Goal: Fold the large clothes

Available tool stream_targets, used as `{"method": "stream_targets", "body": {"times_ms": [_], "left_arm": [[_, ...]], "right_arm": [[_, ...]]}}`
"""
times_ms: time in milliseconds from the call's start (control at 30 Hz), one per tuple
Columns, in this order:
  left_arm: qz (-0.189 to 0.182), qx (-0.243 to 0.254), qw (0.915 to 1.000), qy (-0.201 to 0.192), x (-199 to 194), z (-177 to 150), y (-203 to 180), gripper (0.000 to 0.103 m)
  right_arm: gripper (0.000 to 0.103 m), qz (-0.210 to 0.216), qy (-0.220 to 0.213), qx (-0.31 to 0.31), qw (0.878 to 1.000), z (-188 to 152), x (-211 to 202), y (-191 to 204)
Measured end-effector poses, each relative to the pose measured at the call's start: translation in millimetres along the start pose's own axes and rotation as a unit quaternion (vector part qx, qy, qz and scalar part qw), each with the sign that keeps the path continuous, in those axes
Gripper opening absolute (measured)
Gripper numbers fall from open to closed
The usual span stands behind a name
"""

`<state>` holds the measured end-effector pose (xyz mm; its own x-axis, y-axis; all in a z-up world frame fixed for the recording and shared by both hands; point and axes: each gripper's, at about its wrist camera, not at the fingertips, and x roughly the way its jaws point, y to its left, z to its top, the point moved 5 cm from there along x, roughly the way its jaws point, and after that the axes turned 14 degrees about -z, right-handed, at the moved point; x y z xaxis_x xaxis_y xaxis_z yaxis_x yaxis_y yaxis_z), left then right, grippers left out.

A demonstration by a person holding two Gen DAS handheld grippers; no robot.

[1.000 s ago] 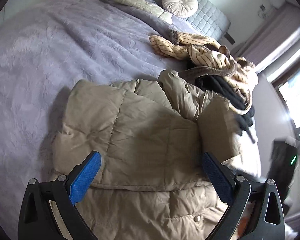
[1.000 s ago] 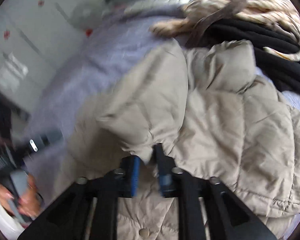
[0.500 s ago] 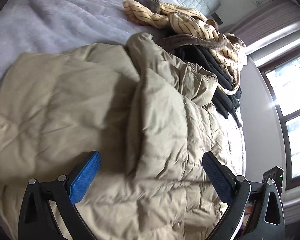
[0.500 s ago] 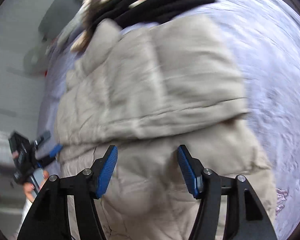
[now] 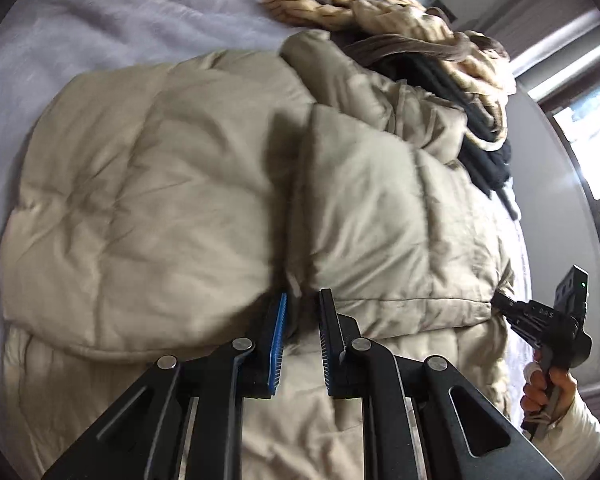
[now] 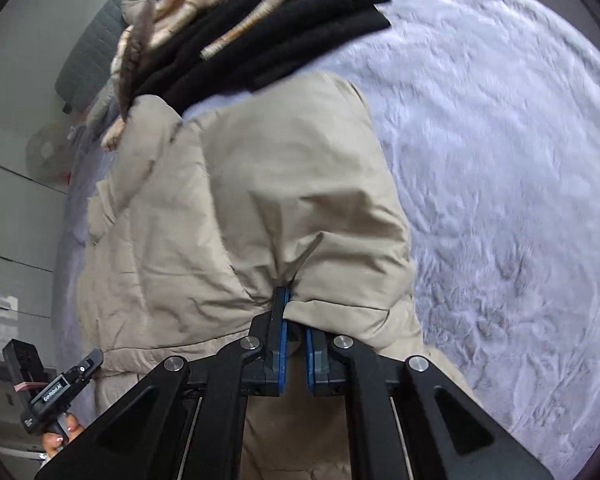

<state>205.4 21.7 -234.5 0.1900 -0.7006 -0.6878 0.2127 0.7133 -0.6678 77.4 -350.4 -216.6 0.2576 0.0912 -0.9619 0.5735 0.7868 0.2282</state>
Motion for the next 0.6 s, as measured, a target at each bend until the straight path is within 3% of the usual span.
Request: {"method": "stream_targets", "body": {"times_ms": [133, 267, 300, 333, 400, 500, 600], "left_arm": [[0.037, 0.015, 0.9992, -0.009, -24, -3, 0, 0.018], [0.036, 0.035, 0.9983, -0.031, -55, 9, -13, 0.018], [0.034, 0.042, 0.9979, -0.037, -60, 14, -19, 0.018], [0.029, 0.050, 0.9975, -0.042, -63, 20, -25, 0.018], [0.015, 0.066, 0.9965, -0.048, -61, 35, -41, 0.018], [0.009, 0.085, 0.9954, -0.044, -39, 56, -60, 0.018], [0.006, 0.090, 0.9954, -0.031, -8, 70, -71, 0.018]], "right_arm": [[0.008, 0.003, 0.008, -0.002, 1.000, -4, -7, -6], [0.012, 0.009, 0.001, -0.041, 0.999, -12, -44, -2], [0.024, 0.017, -0.008, -0.049, 0.999, -14, -58, -2], [0.047, 0.022, -0.014, -0.051, 0.998, -14, -66, -1], [0.070, 0.033, -0.046, -0.046, 0.997, -7, -89, -2], [0.070, 0.030, -0.097, -0.017, 0.995, 18, -107, -11], [0.069, 0.043, -0.080, 0.056, 0.994, 49, -83, -31]]}}
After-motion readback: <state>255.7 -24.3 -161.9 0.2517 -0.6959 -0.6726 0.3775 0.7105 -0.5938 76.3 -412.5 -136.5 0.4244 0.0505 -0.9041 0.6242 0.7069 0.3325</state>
